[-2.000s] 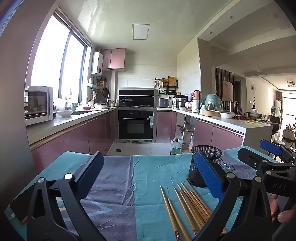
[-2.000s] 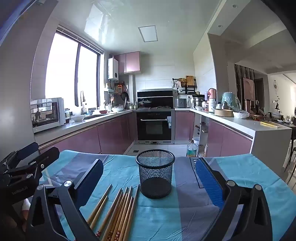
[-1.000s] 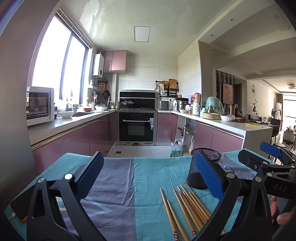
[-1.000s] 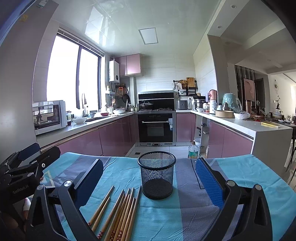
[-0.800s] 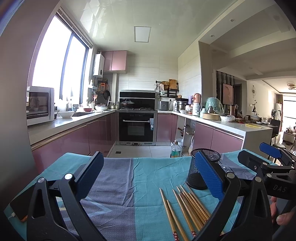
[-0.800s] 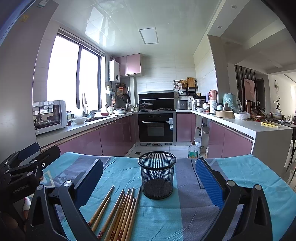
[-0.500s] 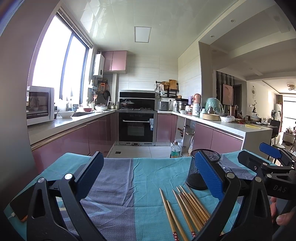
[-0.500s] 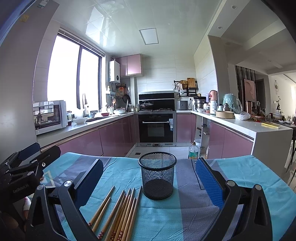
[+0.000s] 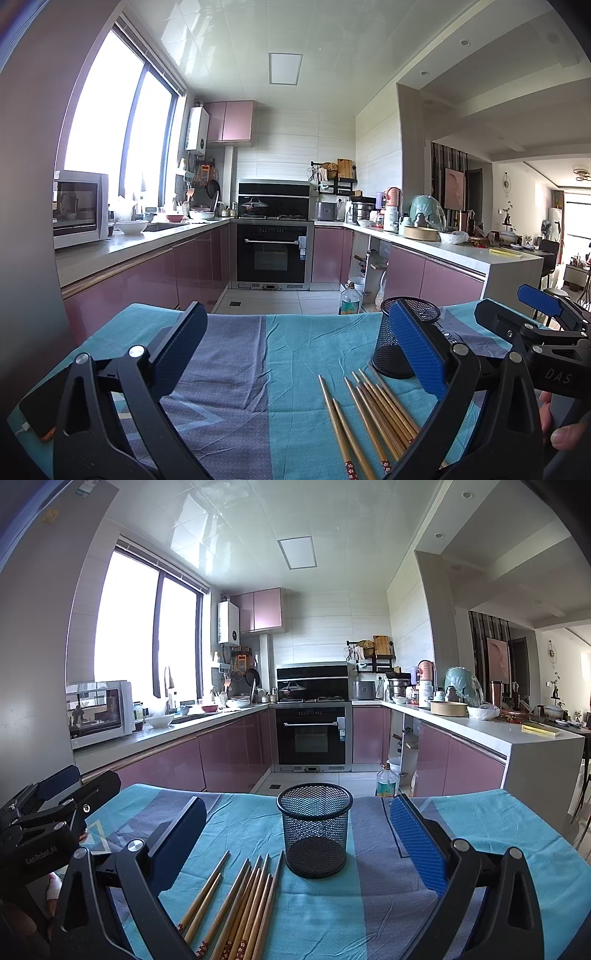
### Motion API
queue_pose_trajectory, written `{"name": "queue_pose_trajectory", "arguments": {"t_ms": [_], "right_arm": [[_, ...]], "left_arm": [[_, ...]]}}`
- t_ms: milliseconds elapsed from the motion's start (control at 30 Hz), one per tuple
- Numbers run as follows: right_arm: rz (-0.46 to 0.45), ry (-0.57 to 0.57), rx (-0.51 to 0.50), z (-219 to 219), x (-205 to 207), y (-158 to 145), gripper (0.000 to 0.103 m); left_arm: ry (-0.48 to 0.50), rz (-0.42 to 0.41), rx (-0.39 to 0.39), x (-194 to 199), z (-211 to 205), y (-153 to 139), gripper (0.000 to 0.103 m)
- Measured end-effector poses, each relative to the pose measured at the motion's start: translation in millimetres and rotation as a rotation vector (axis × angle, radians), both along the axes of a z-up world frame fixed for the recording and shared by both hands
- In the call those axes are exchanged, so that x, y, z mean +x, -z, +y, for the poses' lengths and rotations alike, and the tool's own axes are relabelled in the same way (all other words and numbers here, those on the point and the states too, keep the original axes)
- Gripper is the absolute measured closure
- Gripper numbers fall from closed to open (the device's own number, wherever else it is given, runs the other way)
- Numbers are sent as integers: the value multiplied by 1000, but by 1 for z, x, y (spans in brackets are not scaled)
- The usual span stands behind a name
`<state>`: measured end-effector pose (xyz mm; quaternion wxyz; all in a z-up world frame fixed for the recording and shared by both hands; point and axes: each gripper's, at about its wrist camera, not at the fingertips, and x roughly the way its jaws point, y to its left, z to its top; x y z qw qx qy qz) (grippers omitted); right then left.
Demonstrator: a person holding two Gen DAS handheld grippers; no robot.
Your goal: Organize utensils
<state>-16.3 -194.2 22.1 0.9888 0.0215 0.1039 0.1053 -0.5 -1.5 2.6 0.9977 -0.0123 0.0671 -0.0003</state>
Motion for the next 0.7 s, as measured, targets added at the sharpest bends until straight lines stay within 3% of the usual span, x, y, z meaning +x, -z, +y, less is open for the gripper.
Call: {"name": "queue_pose_trajectory", "arguments": {"t_ms": [700], "right_arm": [[8, 11, 5, -3, 1, 1, 6]], "left_arm": [[2, 4, -7, -2, 1, 1, 6]]}}
